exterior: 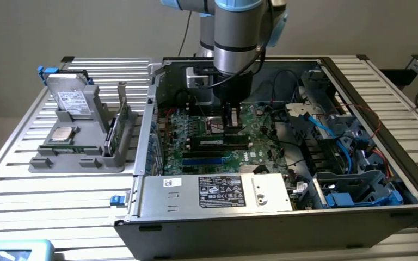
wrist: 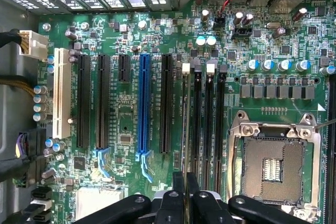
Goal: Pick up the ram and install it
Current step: 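Insert the ram into the slot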
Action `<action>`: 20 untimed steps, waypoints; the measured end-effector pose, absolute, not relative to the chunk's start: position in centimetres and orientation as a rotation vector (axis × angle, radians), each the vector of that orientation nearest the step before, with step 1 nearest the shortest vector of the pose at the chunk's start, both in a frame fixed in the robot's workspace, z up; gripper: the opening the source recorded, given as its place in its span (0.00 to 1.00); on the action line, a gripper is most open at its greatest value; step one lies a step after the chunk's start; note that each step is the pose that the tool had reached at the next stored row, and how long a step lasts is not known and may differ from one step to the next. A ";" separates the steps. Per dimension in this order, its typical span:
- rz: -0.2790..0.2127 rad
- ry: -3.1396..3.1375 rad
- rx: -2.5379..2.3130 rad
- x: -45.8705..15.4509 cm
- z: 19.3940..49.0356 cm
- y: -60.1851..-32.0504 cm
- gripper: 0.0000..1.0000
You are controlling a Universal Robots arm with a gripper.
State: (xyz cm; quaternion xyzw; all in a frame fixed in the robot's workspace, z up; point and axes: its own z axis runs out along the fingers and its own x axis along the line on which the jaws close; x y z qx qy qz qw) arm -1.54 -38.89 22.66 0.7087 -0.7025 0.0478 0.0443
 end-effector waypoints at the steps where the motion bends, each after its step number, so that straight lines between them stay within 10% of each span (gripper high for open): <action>1: 0.146 -2.147 2.166 -1.6 22.7 -38.9 0.13; 20: 0.146 -2.142 2.171 -1.6 22.3 -38.8 0.13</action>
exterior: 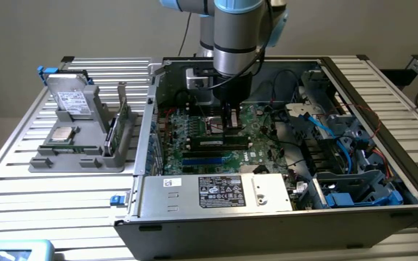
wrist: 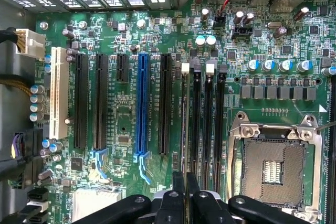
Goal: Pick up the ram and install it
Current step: 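Insert the ram into the slot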
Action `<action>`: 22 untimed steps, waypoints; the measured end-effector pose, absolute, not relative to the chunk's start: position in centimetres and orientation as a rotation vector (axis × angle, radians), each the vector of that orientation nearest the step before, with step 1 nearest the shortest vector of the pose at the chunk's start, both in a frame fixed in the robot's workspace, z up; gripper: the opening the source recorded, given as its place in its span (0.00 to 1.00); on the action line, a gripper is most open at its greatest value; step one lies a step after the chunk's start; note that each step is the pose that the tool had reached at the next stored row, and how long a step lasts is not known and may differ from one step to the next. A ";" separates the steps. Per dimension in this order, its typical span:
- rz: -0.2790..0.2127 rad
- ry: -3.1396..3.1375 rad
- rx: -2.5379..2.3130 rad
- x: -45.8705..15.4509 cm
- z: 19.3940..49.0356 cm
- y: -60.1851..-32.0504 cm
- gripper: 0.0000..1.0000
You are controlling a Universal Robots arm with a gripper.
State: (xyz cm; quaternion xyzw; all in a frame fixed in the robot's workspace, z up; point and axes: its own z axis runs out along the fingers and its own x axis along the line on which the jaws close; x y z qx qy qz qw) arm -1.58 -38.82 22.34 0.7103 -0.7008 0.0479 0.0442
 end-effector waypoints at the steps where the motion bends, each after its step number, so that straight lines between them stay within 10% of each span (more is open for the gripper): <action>1: 0.146 -2.142 2.171 -1.6 22.3 -38.8 0.15; 22: 0.119 -2.129 2.161 1.8 25.2 -38.9 0.22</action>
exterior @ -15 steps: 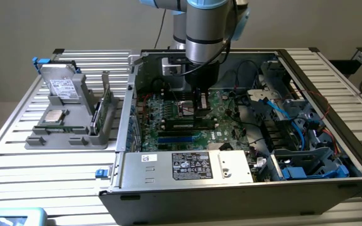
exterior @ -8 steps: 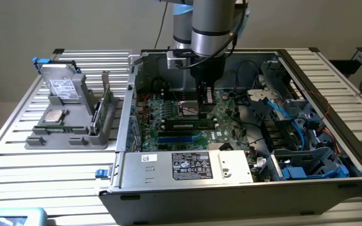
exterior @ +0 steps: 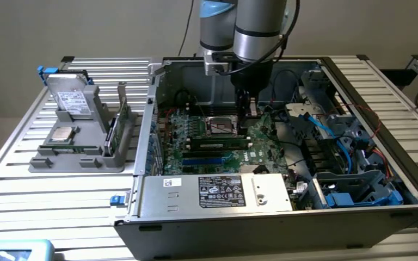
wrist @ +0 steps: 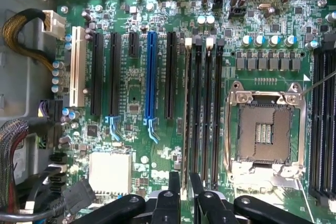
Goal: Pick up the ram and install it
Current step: 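Insert the ram into the slot, then press down the ram until it locks into place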
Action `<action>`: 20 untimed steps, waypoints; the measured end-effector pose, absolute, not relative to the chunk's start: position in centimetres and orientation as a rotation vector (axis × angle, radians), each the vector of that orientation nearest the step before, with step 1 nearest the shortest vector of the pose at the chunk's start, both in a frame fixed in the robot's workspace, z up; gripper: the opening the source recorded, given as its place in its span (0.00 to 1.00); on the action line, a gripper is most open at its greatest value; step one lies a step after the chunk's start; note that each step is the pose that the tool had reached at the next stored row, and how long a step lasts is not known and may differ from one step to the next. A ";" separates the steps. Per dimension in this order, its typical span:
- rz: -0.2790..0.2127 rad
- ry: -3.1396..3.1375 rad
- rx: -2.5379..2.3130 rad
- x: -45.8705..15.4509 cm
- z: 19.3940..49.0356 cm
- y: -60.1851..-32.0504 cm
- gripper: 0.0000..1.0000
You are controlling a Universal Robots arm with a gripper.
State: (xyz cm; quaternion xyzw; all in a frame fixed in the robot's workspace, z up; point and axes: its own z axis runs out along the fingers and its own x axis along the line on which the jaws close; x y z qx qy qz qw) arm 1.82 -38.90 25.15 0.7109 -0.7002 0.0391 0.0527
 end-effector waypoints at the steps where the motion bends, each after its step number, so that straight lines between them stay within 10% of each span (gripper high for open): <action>1: 0.118 -2.129 2.161 1.8 25.2 -38.9 0.22; 20: 0.122 -2.130 2.162 1.5 25.1 -38.9 0.11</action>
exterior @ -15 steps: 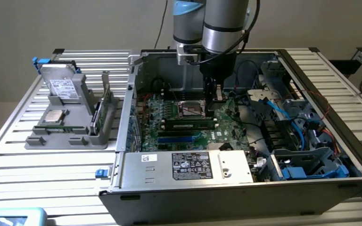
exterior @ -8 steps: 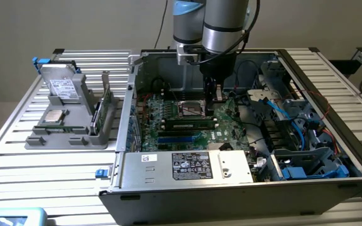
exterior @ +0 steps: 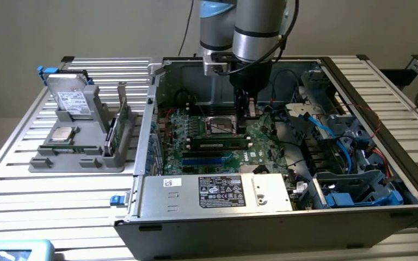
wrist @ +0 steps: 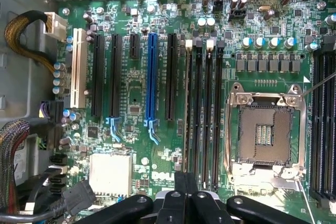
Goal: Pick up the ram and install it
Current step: 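Press down the ram until it locks into place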
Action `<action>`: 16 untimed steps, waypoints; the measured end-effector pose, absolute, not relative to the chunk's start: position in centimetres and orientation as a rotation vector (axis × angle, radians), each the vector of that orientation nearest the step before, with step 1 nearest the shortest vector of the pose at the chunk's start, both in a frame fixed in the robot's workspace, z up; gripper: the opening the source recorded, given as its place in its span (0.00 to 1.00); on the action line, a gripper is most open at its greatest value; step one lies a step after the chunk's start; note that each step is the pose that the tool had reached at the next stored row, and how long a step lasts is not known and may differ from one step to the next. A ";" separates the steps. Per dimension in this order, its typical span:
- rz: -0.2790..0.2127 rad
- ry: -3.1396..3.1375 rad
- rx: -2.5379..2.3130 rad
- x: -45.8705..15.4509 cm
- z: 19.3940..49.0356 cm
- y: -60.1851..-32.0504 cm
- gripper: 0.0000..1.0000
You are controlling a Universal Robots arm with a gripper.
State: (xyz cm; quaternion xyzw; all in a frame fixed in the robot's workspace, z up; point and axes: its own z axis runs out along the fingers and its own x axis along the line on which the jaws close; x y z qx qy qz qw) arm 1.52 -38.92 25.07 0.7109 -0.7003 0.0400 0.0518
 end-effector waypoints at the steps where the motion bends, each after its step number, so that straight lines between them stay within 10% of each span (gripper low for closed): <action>1: 0.126 -2.132 2.164 1.4 25.0 -38.9 0.11; 16: 0.128 -2.197 2.100 1.3 24.0 -39.1 0.11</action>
